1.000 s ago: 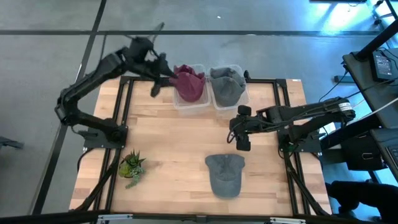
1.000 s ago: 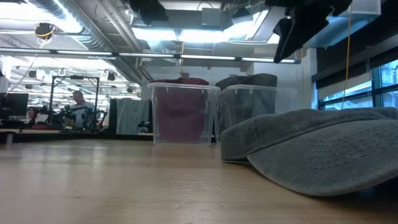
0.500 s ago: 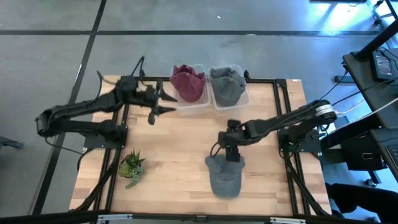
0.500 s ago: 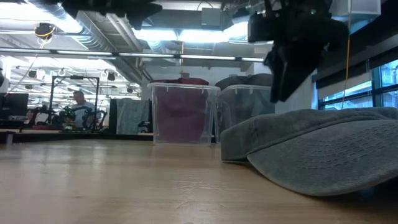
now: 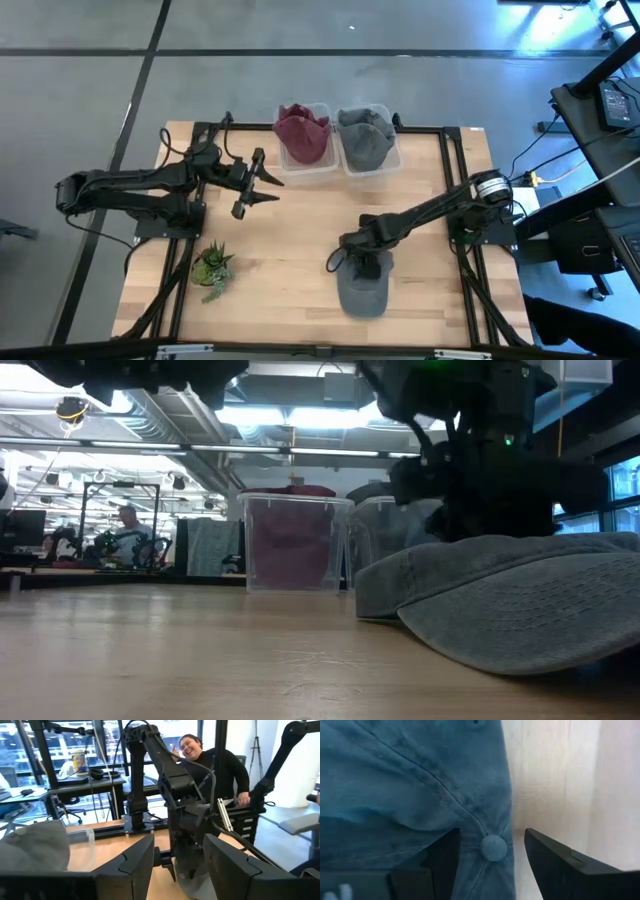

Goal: Pick & Place hat
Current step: Put the black cap into the right transparent bin

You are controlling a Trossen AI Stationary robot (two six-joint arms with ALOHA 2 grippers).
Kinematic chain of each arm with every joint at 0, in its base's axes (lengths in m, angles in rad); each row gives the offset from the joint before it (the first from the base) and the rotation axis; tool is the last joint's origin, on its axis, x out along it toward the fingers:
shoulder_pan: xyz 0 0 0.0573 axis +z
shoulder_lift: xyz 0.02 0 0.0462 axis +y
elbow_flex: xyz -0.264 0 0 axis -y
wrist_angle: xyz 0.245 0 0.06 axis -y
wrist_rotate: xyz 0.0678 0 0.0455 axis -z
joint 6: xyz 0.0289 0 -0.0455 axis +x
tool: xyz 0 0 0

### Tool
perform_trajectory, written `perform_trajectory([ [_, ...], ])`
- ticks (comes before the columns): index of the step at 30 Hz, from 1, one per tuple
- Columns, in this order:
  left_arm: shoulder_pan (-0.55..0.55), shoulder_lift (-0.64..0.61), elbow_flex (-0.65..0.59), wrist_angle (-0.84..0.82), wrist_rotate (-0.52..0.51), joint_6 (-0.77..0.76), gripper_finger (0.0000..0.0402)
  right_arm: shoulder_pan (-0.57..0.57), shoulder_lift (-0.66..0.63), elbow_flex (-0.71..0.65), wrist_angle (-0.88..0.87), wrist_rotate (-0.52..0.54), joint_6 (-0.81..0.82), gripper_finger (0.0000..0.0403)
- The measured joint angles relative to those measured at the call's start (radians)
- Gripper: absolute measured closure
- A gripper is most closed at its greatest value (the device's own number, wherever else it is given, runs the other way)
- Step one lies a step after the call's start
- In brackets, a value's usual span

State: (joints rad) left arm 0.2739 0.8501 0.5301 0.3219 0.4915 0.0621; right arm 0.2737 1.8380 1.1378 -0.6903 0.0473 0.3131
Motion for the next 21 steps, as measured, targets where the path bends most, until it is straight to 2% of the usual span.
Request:
perform_trajectory([
  [7, -0.031, 0.000, 0.000, -0.008, 0.000, 0.010, 0.0234, 0.011, 0.049, 0.006, 0.003, -0.008, 0.050, 0.0198],
  [10, -0.041, 0.000, 0.000, -0.013, 0.000, 0.039, 0.0236, 0.011, 0.060, 0.005, 0.004, -0.011, 0.051, 0.0234],
  [16, -0.047, 0.000, 0.000, -0.015, 0.000, 0.041, 0.0236, 0.012, 0.053, 0.004, 0.007, -0.011, 0.041, 0.0343],
  [21, -0.047, 0.000, 0.000, -0.036, 0.000, 0.039, 0.0233, 0.011, 0.013, 0.000, -0.007, -0.007, 0.005, 0.0343],
])
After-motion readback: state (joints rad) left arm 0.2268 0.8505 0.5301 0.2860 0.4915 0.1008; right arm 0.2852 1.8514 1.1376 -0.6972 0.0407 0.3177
